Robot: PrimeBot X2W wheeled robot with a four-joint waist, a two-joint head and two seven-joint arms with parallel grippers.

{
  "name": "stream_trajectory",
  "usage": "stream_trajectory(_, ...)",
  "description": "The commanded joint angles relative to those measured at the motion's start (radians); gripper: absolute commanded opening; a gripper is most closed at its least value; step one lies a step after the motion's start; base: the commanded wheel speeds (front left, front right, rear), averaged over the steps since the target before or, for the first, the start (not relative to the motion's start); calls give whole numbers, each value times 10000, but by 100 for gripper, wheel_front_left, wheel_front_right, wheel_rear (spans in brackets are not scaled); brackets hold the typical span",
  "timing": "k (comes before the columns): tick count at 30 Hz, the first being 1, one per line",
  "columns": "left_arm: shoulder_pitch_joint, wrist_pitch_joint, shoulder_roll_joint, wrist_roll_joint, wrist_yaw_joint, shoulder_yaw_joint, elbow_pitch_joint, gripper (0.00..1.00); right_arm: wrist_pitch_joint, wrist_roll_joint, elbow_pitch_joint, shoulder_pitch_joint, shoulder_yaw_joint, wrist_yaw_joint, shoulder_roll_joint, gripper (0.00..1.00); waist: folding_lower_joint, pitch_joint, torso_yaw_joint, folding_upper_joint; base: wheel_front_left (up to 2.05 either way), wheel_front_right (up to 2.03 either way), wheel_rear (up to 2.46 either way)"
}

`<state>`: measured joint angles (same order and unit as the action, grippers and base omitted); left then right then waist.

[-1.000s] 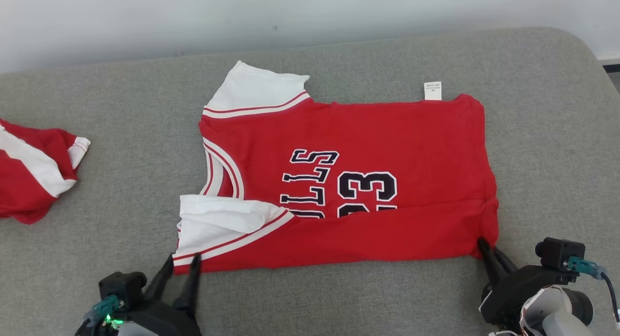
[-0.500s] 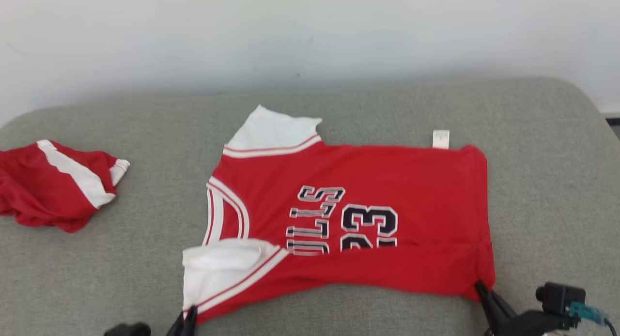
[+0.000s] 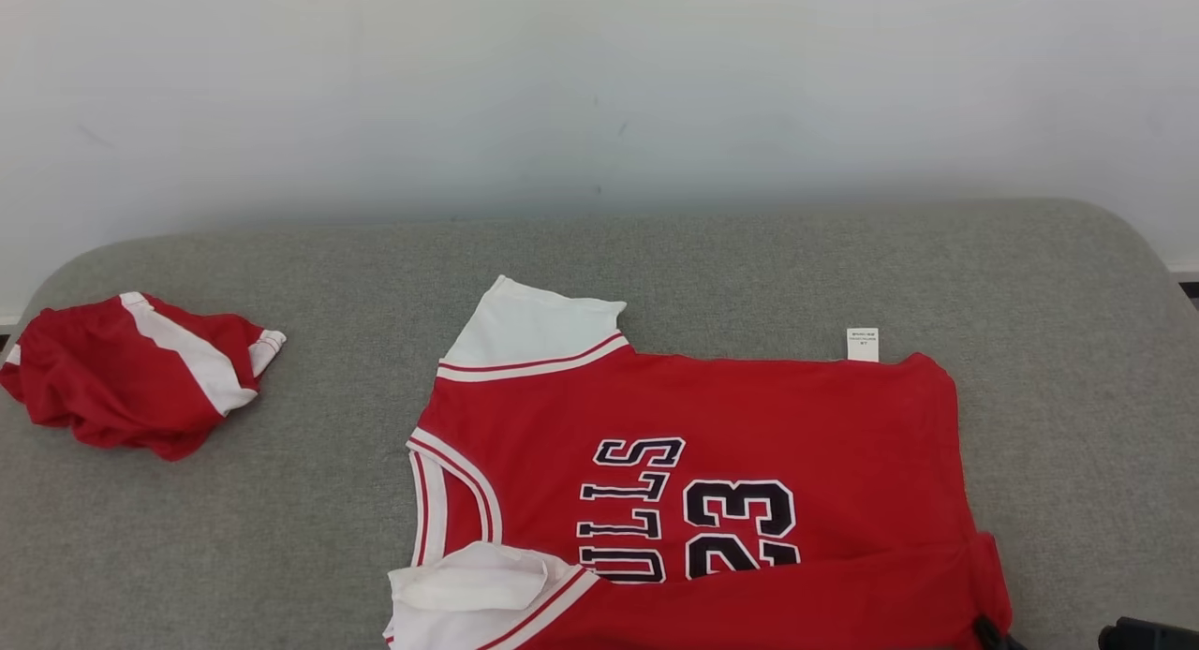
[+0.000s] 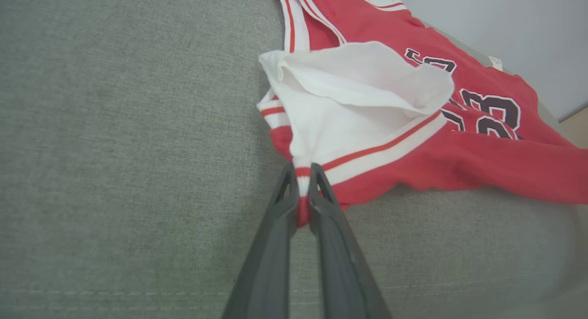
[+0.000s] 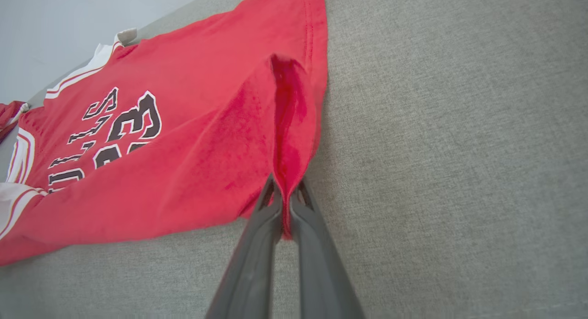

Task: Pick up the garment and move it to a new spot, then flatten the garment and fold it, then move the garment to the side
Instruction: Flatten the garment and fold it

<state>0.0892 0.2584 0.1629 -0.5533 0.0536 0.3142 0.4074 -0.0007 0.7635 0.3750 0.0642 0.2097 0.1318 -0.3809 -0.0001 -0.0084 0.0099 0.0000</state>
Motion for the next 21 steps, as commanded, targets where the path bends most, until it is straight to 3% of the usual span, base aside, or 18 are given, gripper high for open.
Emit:
stream_trajectory(1,118,25,-32,12,-96,10,-68,0,95,-252,-48,166,-136,-25,88,7,1,24,-19,0,0,0,0)
stream_trajectory(2,116,27,-40,47,-143,7,-84,42,69,-500,-145,171,-177,-25,81,77,1,28,-20,0,0,0,0)
stream_trajectory(3,93,33,-73,44,-209,-32,-129,78,2,-627,-202,167,-274,-25,175,100,1,29,-26,0,0,0,0)
stream_trajectory(4,59,41,-55,115,-295,-74,-176,100,-1,-719,-270,163,-374,-25,291,100,1,29,-40,0,0,0,0)
stream_trajectory(12,-188,77,43,367,-650,-917,-1102,100,-593,-1605,-1137,-100,-1271,-25,717,100,1,19,-173,0,0,0,0)
stream_trajectory(21,-730,55,-67,1806,-779,-2420,-2705,100,-1969,-3114,-2323,-335,-2024,-25,1302,100,1,-19,-228,0,0,0,0)
